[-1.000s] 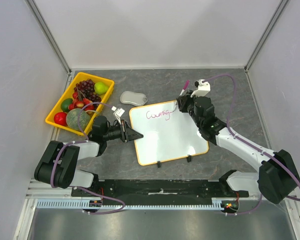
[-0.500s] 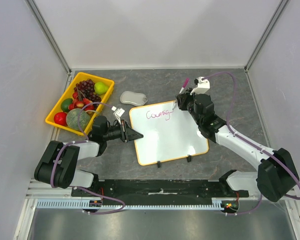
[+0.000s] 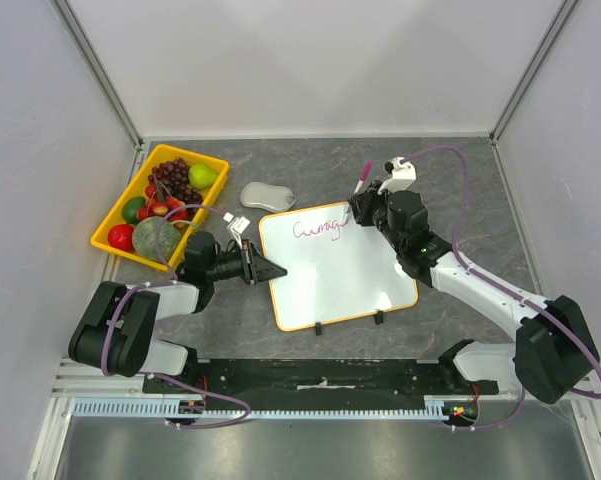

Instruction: Write a sentence on the whiteboard

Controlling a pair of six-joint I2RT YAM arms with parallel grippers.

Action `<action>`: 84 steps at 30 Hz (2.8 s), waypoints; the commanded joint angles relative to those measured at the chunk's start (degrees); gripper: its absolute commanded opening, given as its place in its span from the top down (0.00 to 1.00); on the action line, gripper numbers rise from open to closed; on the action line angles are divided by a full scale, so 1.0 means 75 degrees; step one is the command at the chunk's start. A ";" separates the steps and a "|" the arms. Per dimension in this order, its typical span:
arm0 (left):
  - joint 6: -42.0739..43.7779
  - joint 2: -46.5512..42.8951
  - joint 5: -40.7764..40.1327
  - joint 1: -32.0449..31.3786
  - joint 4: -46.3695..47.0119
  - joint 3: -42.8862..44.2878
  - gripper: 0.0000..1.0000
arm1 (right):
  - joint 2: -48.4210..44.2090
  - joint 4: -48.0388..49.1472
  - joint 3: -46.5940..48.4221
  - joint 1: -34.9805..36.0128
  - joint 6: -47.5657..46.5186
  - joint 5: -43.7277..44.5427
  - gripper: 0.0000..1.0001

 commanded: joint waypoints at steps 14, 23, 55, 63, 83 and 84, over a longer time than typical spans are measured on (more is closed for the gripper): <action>0.0860 -0.0044 -0.0239 -0.0089 -0.0189 -0.0003 0.98 | -0.0471 -0.0233 -0.0239 -0.0034 -0.0052 0.0390 1.00; 0.0895 -0.0501 -0.0496 -0.0089 -0.0341 -0.0131 0.74 | -0.0717 -0.0245 0.0218 -0.0034 0.0007 0.0063 1.00; 0.0062 -0.3458 -0.1189 -0.1117 -0.4126 0.3932 0.11 | -0.2405 -0.1101 -0.0156 -0.0034 -0.0392 -0.4273 1.00; 0.0555 -0.1253 -0.1341 -0.2700 -0.3799 0.4907 0.15 | -0.2604 -0.0750 -0.0273 -0.0034 0.0498 -0.3759 1.00; 0.0589 -0.0009 -0.2676 -0.3569 -0.2836 0.5095 0.98 | -0.2932 -0.0983 -0.0321 -0.0034 0.0875 -0.2950 1.00; 0.0648 -0.0172 -0.2816 -0.3557 -0.2941 0.5037 0.98 | -0.2956 -0.1088 -0.0286 -0.0046 0.0793 -0.2926 0.96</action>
